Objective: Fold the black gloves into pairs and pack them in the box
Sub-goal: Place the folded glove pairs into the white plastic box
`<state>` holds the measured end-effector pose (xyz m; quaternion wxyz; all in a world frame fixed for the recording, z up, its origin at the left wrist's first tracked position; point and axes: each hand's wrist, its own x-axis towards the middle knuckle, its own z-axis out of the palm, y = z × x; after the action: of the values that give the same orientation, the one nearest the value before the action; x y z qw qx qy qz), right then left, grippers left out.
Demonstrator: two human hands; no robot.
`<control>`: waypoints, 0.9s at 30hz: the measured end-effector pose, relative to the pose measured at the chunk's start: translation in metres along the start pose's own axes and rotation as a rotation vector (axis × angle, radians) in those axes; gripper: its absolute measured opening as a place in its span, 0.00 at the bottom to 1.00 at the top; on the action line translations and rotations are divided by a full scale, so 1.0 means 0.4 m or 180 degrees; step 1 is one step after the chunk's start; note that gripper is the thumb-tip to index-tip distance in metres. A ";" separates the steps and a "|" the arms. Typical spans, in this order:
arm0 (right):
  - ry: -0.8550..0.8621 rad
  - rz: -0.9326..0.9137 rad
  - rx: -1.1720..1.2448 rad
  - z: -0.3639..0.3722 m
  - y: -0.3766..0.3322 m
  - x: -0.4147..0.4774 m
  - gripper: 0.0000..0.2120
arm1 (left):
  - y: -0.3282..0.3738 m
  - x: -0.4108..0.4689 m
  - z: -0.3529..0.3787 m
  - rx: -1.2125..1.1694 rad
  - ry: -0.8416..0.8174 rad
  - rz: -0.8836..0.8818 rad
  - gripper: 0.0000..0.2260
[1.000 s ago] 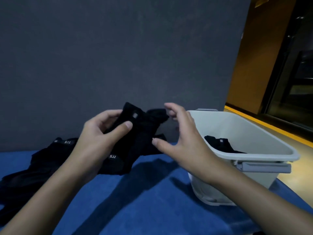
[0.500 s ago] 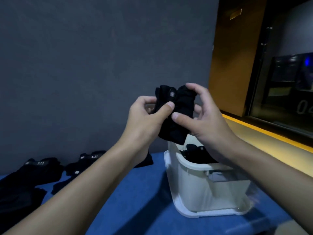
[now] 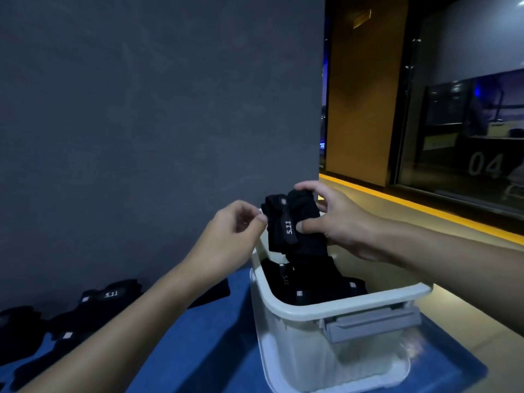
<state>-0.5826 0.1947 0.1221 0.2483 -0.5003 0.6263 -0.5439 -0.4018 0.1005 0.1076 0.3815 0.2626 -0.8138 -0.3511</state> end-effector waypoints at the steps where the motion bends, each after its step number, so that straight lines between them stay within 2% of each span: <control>1: -0.0026 0.0058 -0.0137 0.001 0.010 0.013 0.30 | -0.015 0.001 -0.003 0.0185 -0.0094 0.0055 0.04; 5: -0.0276 0.0404 -0.0495 0.016 0.047 0.058 0.29 | -0.052 -0.007 -0.013 0.0934 -0.0405 0.0293 0.07; 8: -0.0516 0.0765 -0.0353 0.031 0.077 0.084 0.28 | -0.057 -0.012 -0.018 0.1321 -0.0435 0.0556 0.12; 12: -0.0718 0.1076 -0.0118 0.043 0.107 0.102 0.27 | -0.064 -0.013 -0.023 0.1524 -0.0413 0.0718 0.17; 14: -0.0695 0.1104 -0.0251 0.046 0.120 0.105 0.28 | -0.068 -0.012 -0.022 0.1579 -0.0395 0.0760 0.19; 19: -0.0695 0.0894 -0.1086 0.051 0.145 0.111 0.27 | -0.071 -0.012 -0.015 0.1614 -0.0408 0.0856 0.22; 23: -0.0499 0.0358 -0.2179 0.034 0.155 0.130 0.29 | -0.070 -0.018 -0.015 0.1610 -0.0447 0.0905 0.22; 25: -0.0384 0.0151 -0.2253 0.028 0.142 0.130 0.26 | -0.071 -0.019 -0.014 0.1643 -0.0477 0.0935 0.23; 27: -0.0615 0.0066 -0.2044 0.019 0.126 0.125 0.24 | -0.074 -0.021 -0.016 0.1642 -0.0488 0.0962 0.23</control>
<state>-0.6130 0.1419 0.0850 0.1419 -0.5959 0.7442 -0.2663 -0.3870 0.0856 0.0840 0.2877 0.1996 -0.9323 -0.0910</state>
